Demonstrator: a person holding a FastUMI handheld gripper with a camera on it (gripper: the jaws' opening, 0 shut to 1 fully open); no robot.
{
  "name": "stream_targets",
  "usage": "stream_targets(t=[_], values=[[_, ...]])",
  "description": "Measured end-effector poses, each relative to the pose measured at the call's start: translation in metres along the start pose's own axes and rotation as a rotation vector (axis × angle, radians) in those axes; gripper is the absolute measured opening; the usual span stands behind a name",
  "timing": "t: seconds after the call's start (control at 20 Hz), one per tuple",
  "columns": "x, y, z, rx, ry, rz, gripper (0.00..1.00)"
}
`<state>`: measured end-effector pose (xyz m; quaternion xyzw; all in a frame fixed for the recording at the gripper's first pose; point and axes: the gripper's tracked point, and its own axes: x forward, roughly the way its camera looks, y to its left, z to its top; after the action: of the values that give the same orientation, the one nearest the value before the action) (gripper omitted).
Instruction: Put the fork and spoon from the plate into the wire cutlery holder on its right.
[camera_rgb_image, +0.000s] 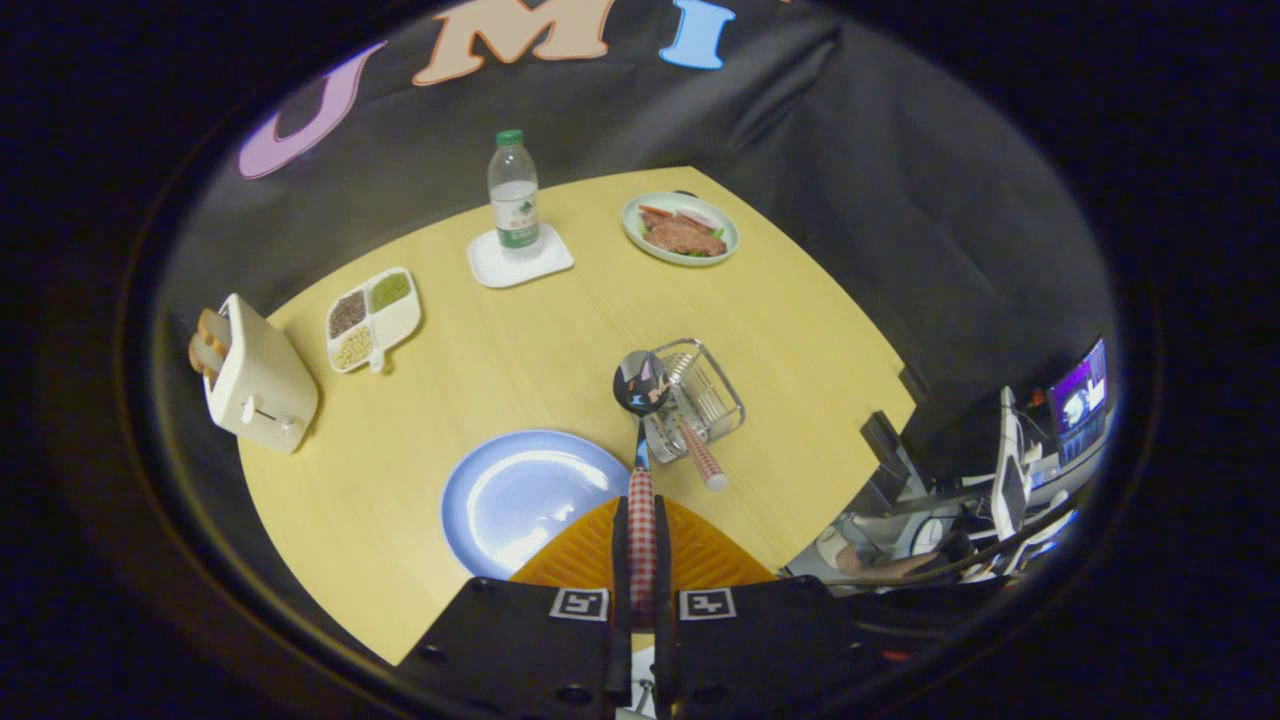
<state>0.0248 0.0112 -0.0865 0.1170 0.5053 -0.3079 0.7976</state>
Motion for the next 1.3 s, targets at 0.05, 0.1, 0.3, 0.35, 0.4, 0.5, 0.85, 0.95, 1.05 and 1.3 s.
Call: stream_targets(t=[0.05, 0.1, 0.3, 0.35, 0.4, 0.5, 0.85, 0.95, 1.05, 1.3], values=[[0.003, -0.001, 0.002, 0.006, 0.046, -0.001, 0.12], [0.006, 0.0, 0.003, 0.022, 0.09, -0.002, 0.12], [0.023, 0.004, 0.007, 0.13, 0.238, 0.03, 0.12], [0.028, 0.004, 0.011, 0.154, 0.262, 0.033, 0.12], [0.033, 0.002, 0.014, 0.172, 0.283, 0.033, 0.12], [0.043, 0.0, 0.02, 0.187, 0.325, 0.034, 0.12], [0.08, -0.009, 0.023, 0.178, 0.473, 0.046, 0.12], [0.086, -0.01, 0.023, 0.171, 0.498, 0.051, 0.12], [0.091, -0.005, 0.025, 0.164, 0.509, 0.072, 0.25], [0.098, 0.0, 0.024, 0.111, 0.534, 0.097, 0.58]])
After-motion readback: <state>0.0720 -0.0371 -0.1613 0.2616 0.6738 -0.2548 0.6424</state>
